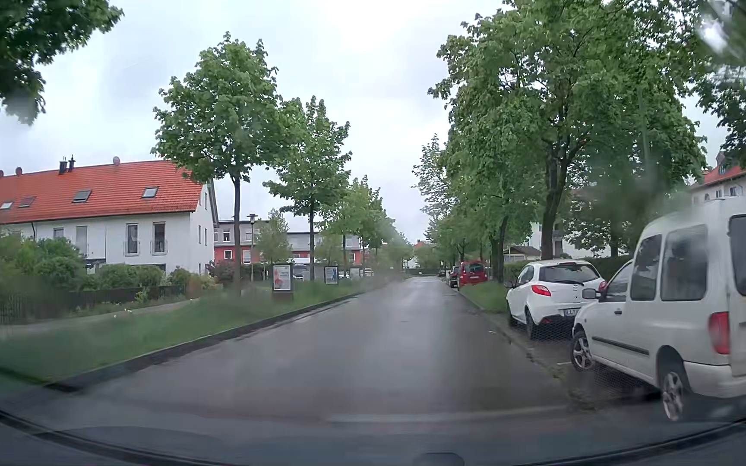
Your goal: Follow the waypoints while adhering to traffic rules and regulations
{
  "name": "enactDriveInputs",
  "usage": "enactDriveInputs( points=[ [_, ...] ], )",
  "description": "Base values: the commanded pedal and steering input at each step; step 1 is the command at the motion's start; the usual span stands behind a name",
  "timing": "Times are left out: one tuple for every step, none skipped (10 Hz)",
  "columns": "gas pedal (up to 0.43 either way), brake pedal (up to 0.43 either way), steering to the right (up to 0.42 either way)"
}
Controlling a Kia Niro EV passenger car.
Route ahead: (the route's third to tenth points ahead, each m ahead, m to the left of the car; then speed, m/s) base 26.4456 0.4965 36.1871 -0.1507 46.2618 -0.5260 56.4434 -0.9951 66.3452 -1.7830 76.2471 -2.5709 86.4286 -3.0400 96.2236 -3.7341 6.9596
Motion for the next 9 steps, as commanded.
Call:
enactDriveInputs(
  points=[
    [0.15, 0.0, 0.015],
    [0.15, 0.0, 0.013],
    [0.15, 0.0, 0.013],
    [0.15, 0.0, 0.013],
    [0.15, 0.0, 0.013],
    [0.15, 0.0, 0.014],
    [0.15, 0.0, 0.017],
    [0.15, 0.0, 0.022],
    [0.13, 0.0, 0.022]
  ],
)
